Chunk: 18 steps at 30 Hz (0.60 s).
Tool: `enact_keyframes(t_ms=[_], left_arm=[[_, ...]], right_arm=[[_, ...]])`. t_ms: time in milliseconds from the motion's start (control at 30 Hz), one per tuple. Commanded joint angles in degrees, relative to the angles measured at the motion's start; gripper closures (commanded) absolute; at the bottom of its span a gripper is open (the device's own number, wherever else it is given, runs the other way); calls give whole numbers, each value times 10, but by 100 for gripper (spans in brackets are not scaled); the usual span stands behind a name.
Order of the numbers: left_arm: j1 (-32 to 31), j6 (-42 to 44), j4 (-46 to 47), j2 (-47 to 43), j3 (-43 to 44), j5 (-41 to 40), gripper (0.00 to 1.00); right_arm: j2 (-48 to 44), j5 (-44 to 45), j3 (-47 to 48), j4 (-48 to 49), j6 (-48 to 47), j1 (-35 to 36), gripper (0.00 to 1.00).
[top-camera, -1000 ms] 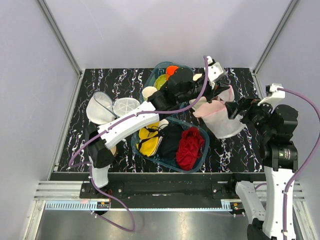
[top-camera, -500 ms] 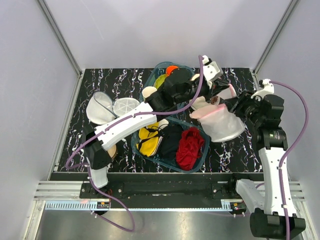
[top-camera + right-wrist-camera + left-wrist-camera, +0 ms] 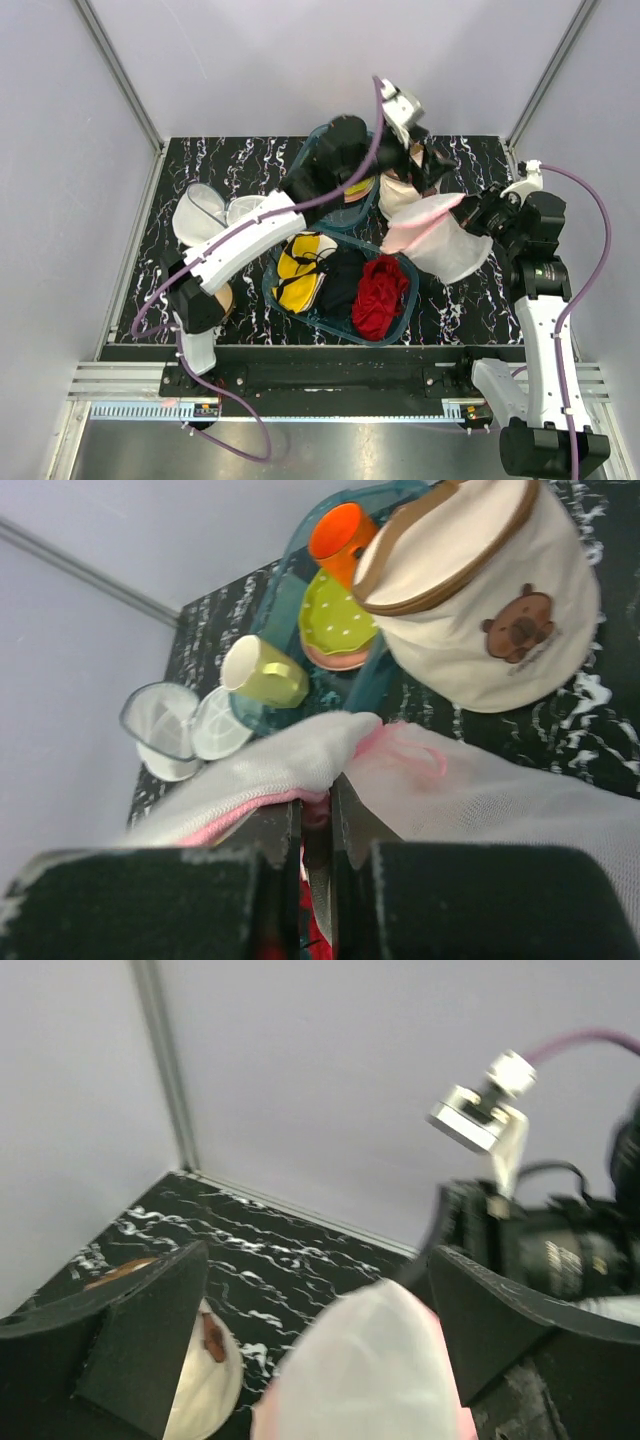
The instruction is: Unzip the laundry bag and remove the bra
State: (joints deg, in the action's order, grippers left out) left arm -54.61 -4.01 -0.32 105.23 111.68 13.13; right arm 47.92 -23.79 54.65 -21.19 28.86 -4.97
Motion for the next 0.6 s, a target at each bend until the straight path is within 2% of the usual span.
enact_keyframes(t_ms=[0, 67, 133, 200, 233, 300, 367, 500, 567], left_arm=[[71, -76, -77, 35, 112, -16, 1], [92, -88, -131, 60, 165, -14, 1], [100, -93, -155, 61, 160, -10, 1], [103, -89, -126, 15, 110, -7, 1], [103, -78, -111, -5, 34, -13, 1], [106, -70, -70, -53, -40, -40, 1], [121, -82, -72, -103, -119, -35, 1], [159, -172, -151, -142, -193, 15, 1], [166, -225, -126, -184, -253, 31, 1]], right_arm=[[5, -106, 3, 83, 41, 1, 100], [16, -133, 2, 88, 67, 1, 100], [19, -142, 0, 88, 83, 1, 100], [14, -142, -2, 95, 91, 0, 100], [11, -143, -3, 98, 96, -3, 100], [5, -145, -3, 102, 98, -7, 100], [0, -151, -2, 107, 99, -14, 100], [-3, -158, 0, 114, 101, -18, 100], [-4, -156, 0, 119, 106, -19, 100]])
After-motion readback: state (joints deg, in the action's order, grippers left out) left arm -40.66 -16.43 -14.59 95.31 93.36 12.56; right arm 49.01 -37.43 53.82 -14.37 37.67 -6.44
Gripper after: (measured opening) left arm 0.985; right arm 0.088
